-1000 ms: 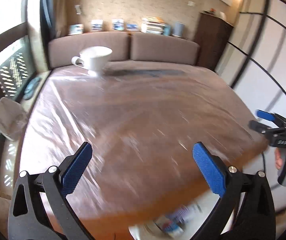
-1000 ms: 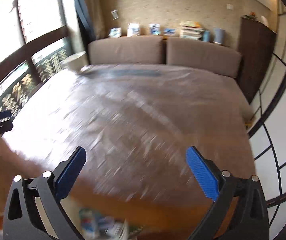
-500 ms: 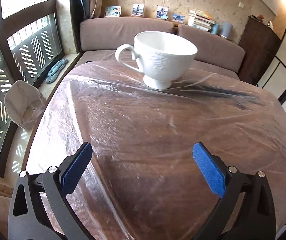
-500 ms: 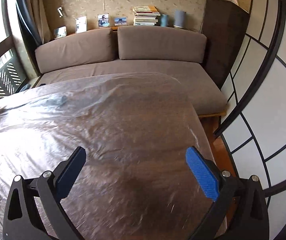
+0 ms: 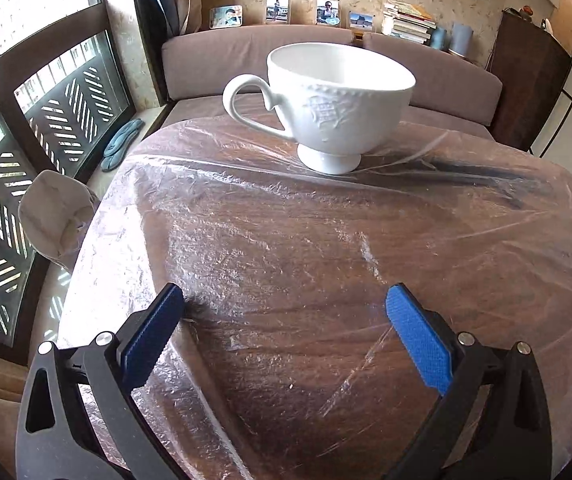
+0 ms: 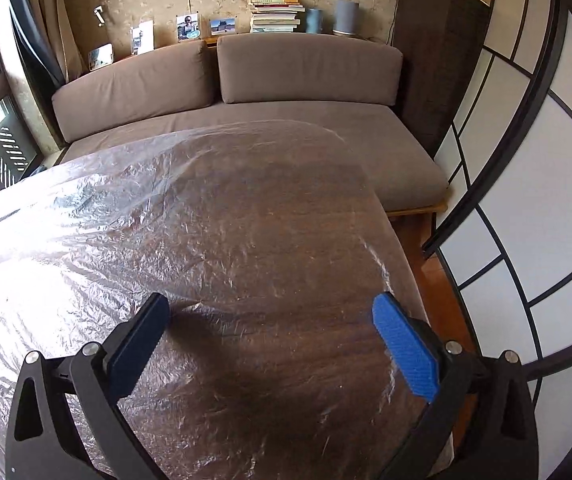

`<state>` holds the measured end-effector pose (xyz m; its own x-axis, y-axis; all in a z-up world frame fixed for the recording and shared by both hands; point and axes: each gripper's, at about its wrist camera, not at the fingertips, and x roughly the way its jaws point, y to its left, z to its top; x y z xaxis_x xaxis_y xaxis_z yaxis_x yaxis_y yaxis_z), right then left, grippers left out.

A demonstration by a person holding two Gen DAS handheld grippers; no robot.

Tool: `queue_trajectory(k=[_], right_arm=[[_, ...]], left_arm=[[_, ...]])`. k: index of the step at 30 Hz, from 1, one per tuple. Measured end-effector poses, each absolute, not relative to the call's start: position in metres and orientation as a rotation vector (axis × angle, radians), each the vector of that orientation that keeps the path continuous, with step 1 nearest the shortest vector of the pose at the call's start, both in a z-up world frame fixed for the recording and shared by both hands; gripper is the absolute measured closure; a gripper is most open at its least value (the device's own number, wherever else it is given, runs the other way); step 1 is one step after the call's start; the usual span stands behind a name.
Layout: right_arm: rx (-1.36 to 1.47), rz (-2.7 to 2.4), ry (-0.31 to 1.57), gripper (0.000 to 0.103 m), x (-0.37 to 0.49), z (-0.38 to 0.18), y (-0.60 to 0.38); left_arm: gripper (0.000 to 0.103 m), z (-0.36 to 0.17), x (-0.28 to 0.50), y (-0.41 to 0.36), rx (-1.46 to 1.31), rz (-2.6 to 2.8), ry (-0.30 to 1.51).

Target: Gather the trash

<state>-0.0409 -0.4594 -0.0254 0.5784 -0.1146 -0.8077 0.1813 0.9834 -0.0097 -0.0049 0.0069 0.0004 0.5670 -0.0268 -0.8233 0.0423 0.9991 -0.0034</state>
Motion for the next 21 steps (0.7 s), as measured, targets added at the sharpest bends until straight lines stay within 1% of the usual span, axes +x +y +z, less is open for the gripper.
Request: queue_trajectory(k=[21], right_arm=[[0.077, -0.174, 0.939, 0.004, -0.0409, -0.0256, -0.4591]], left_arm=[[0.001, -0.0016, -0.0021, 0.008, 0.008, -0.033, 0.968]])
